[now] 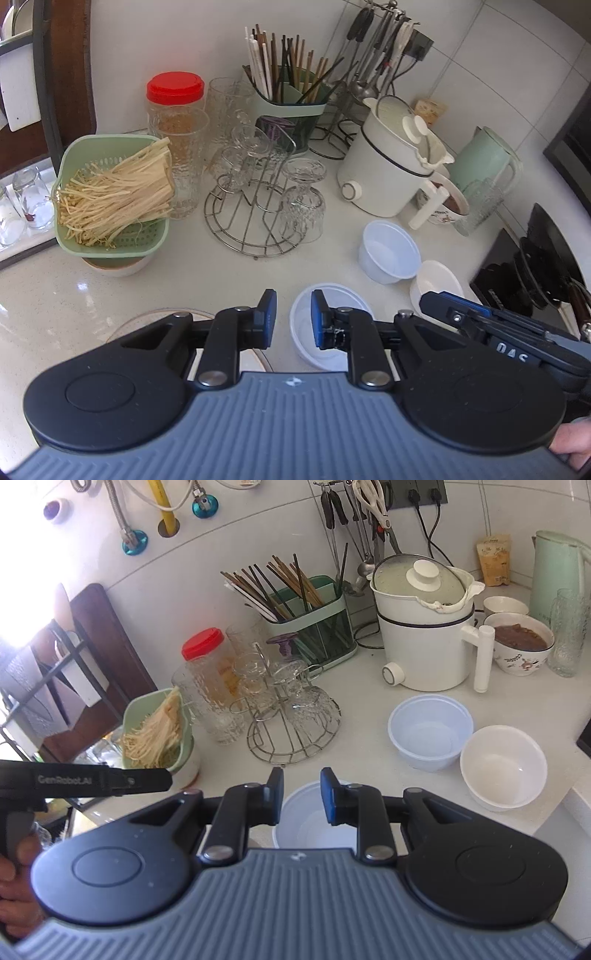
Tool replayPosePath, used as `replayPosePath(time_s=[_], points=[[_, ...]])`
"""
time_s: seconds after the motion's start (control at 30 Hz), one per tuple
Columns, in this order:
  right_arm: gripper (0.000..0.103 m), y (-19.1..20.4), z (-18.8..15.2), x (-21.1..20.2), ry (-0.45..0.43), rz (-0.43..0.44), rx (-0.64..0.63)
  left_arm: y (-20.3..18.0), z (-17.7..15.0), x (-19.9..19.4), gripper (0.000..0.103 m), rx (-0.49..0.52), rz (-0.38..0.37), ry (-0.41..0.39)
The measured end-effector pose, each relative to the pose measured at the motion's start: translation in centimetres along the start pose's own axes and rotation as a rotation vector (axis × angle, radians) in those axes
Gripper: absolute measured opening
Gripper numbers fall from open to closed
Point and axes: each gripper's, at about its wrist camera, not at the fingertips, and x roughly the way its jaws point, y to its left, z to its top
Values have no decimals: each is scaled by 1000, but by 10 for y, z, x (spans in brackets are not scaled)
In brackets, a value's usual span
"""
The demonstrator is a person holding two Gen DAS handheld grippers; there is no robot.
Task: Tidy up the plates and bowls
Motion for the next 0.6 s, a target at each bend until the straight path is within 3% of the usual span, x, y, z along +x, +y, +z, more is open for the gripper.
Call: replayPosePath(time_s=[0.07,0.33,0.5,0.6], points=[[26,3,-1,-4,-4,-6,13,3,1,-5,22,-26,-49,-4],[26,1,-6,-1,34,-11,67,8,-4,-7,25,-30,-43,13],[26,-1,23,3,94,-21,79,13,4,0,29,5,-10,31],[26,-3,46,-6,95,-20,47,12,12,7,38,21,-32,25]])
